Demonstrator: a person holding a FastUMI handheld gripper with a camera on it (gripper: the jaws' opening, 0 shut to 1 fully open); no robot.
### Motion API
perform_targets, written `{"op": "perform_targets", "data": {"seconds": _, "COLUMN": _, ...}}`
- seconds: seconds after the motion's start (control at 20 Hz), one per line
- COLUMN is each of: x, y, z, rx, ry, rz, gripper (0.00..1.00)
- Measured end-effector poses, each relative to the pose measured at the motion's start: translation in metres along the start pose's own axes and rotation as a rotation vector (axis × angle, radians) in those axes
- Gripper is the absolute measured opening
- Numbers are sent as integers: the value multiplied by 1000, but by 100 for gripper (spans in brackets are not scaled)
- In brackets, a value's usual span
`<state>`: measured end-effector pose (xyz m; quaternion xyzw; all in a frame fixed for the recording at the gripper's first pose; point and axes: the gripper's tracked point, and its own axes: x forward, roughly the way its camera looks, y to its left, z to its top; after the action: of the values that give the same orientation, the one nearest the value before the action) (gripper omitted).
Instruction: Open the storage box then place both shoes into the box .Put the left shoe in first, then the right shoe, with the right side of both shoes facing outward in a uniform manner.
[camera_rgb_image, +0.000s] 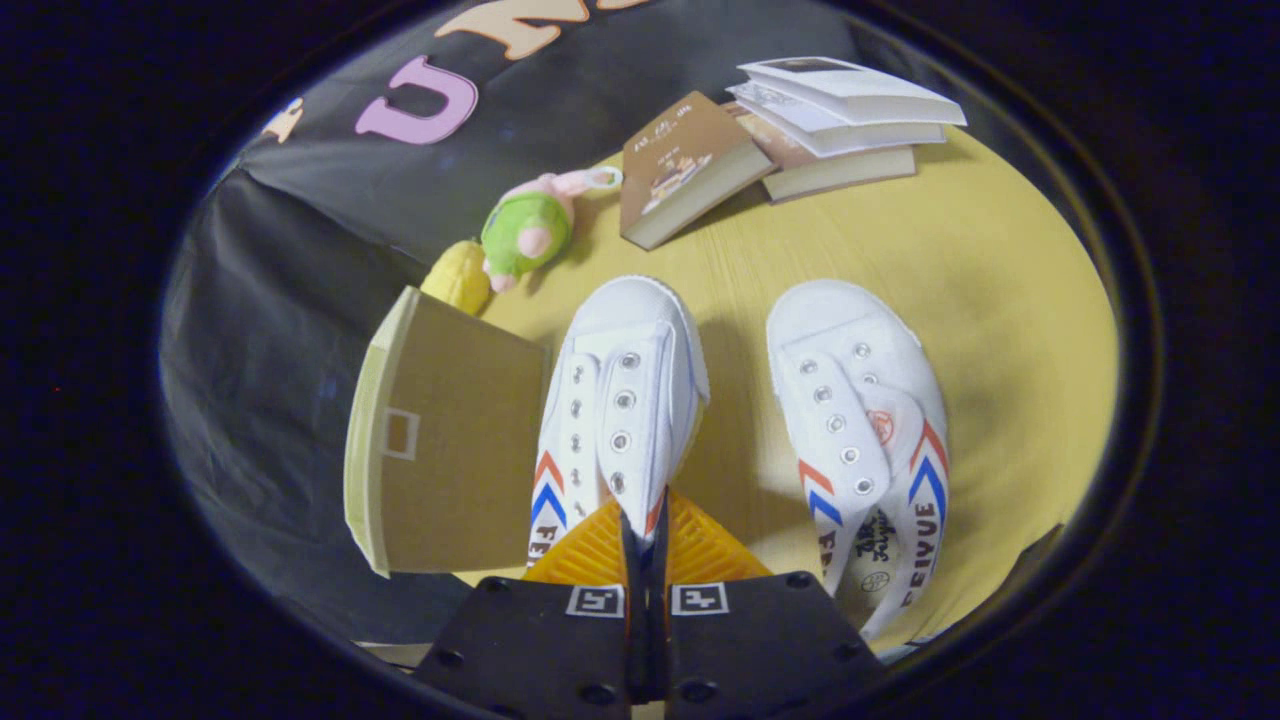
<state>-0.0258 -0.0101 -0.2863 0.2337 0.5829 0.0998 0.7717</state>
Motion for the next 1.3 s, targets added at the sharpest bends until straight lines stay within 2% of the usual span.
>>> {"op": "perform_targets", "data": {"seconds": 0.3, "x": -30, "y": 63, "z": 29, "rx": -6, "ry": -60, "rz": 30, "gripper": 4}}
{"op": "perform_targets", "data": {"seconds": 0.65, "x": -38, "y": 144, "z": 50, "rx": -49, "ry": -98, "rz": 83, "gripper": 4}}
{"op": "perform_targets", "data": {"seconds": 1.05, "x": 1, "y": 221, "z": 31, "rx": -109, "ry": -41, "rz": 128, "gripper": 4}}
{"op": "perform_targets", "data": {"seconds": 1.3, "x": 39, "y": 247, "z": 7, "rx": -158, "ry": 18, "rz": 110, "gripper": 4}}
